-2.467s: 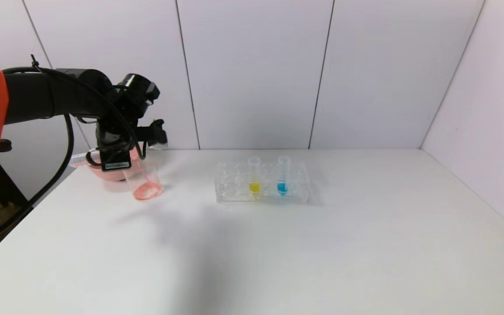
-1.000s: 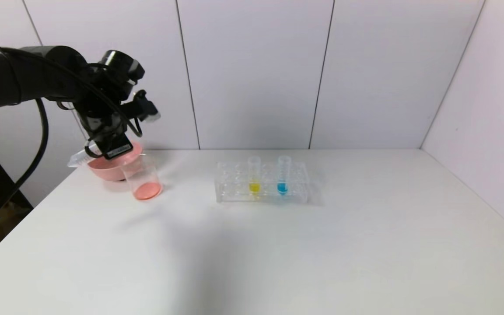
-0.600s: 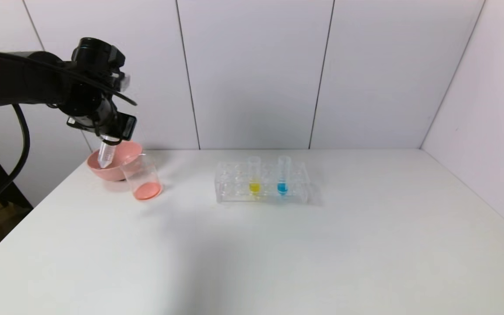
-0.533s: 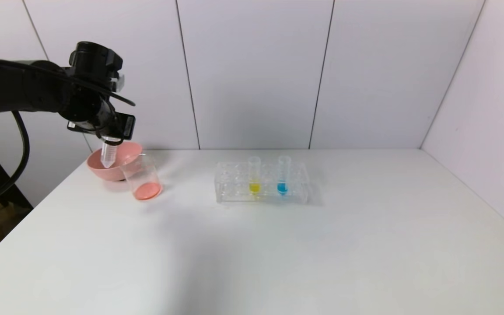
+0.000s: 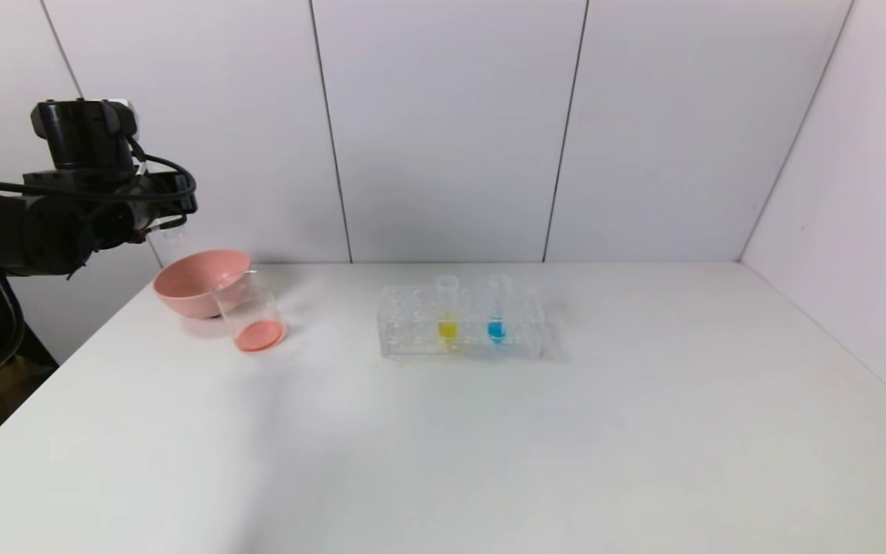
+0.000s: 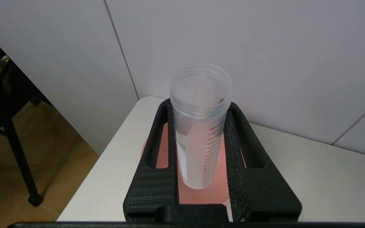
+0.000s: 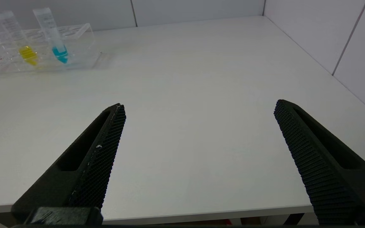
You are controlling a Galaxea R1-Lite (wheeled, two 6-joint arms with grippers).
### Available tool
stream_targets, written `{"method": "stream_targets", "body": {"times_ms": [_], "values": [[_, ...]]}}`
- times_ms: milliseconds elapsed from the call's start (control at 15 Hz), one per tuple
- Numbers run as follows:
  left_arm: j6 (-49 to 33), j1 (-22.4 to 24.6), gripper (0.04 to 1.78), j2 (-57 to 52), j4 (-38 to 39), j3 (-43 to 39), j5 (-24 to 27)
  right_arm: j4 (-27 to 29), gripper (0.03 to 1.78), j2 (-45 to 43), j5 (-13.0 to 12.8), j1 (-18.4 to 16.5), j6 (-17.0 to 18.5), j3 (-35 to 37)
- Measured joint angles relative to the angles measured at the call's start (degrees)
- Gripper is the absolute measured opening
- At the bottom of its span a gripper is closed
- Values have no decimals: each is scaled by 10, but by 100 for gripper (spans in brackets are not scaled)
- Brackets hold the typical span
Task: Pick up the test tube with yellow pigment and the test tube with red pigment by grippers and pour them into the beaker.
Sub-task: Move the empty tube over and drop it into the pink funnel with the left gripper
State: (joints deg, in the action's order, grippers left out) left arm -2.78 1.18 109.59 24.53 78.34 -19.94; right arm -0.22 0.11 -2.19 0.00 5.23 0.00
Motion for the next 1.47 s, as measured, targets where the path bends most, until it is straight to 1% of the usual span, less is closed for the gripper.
{"method": "stream_targets", "body": {"times_ms": [200, 400, 733, 867, 1067, 1200, 1267, 1400, 1467], "values": [[-1, 11, 44, 35, 63, 1, -1, 0, 171, 0, 0, 0, 0, 0], [1, 15, 44, 96, 133, 31, -20, 0, 171, 0, 0, 0, 0, 0], [0, 16, 44, 192, 143, 122, -67, 0, 171, 0, 0, 0, 0, 0], [0, 16, 44, 219, 145, 143, -74, 0, 171, 0, 0, 0, 0, 0], [2, 16, 44, 241, 155, 148, -79, 0, 171, 0, 0, 0, 0, 0], [1, 16, 51, 245, 156, 147, -79, 0, 171, 0, 0, 0, 0, 0], [1, 16, 58, 247, 156, 147, -79, 0, 171, 0, 0, 0, 0, 0], [0, 16, 81, 249, 157, 144, -79, 0, 171, 0, 0, 0, 0, 0], [0, 15, 98, 249, 161, 142, -80, 0, 171, 0, 0, 0, 0, 0]]}}
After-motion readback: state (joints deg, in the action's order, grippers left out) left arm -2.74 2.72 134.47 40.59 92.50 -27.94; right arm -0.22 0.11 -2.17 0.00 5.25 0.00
